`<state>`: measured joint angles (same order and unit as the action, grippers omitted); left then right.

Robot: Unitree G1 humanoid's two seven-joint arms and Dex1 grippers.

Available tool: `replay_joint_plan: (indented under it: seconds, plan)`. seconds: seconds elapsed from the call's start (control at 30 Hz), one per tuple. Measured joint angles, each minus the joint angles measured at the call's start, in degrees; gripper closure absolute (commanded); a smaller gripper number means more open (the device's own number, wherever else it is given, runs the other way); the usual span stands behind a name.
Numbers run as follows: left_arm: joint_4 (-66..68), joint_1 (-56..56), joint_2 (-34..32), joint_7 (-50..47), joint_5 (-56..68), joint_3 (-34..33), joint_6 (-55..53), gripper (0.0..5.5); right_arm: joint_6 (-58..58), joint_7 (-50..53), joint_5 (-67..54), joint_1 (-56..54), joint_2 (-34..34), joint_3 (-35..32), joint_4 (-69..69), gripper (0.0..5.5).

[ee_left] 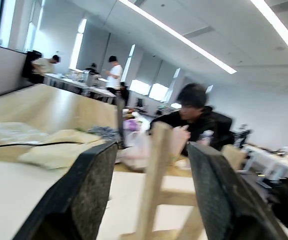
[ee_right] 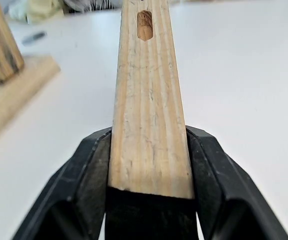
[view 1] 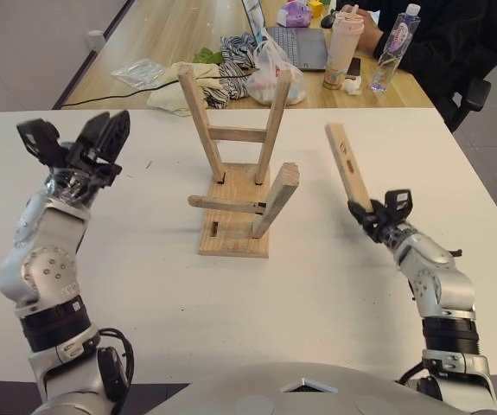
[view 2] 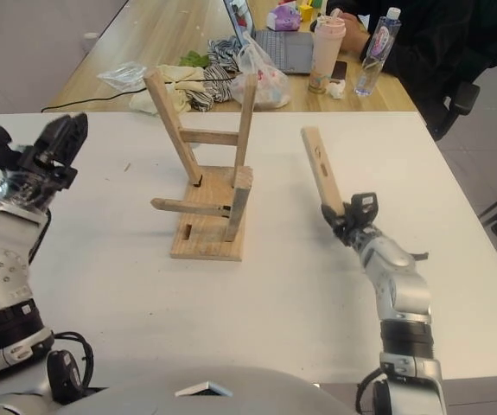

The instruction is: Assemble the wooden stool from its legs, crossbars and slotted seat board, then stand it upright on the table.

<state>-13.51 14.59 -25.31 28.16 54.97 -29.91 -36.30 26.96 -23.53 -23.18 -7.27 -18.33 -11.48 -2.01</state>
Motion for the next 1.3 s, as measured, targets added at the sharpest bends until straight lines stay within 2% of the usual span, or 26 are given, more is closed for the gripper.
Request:
replay_joint_plan:
  seconds: [0.1,0.23,0.37,0.5,0.93,1.13,1.2,1.3]
  plan:
    - [2.92,8.55,-3.91,3.54,12.36,-0.93,-7.15,2.08,1.49,-4.0,-11.36,-5.9,-0.16,-3.5,-7.31,3.47]
    - [7.81,25.3,-4.61,7.72,24.42,4.54,-15.32,1.47,10.24,-13.51,-30.91,-12.33,-0.94,-2.21,-18.43,3.47]
    - [9.14,31.29,-5.32,10.24,26.23,7.74,-17.3,1.36,15.45,-18.53,-34.17,-16.15,-2.72,5.12,-21.27,3.47]
    - [8.53,33.06,-4.87,11.94,25.99,10.91,-17.28,1.36,15.72,-21.37,-35.0,-18.54,-2.56,7.71,-20.93,3.47]
    - [6.29,31.16,-2.6,9.63,31.31,10.22,-16.4,3.37,14.2,-28.09,-30.87,-18.5,-5.18,9.93,-19.37,3.47]
    - [4.37,28.94,-2.37,9.25,31.32,9.78,-14.99,3.39,14.4,-30.1,-30.26,-19.46,-5.69,10.36,-18.09,3.47]
    - [4.12,28.19,-2.29,9.09,31.31,9.58,-14.6,3.41,14.47,-30.39,-30.16,-20.62,-7.17,10.59,-17.57,2.9]
    - [4.38,27.41,-2.01,8.98,30.39,8.38,-13.01,3.42,14.43,-30.31,-28.04,-22.76,-7.18,11.96,-15.59,2.49]
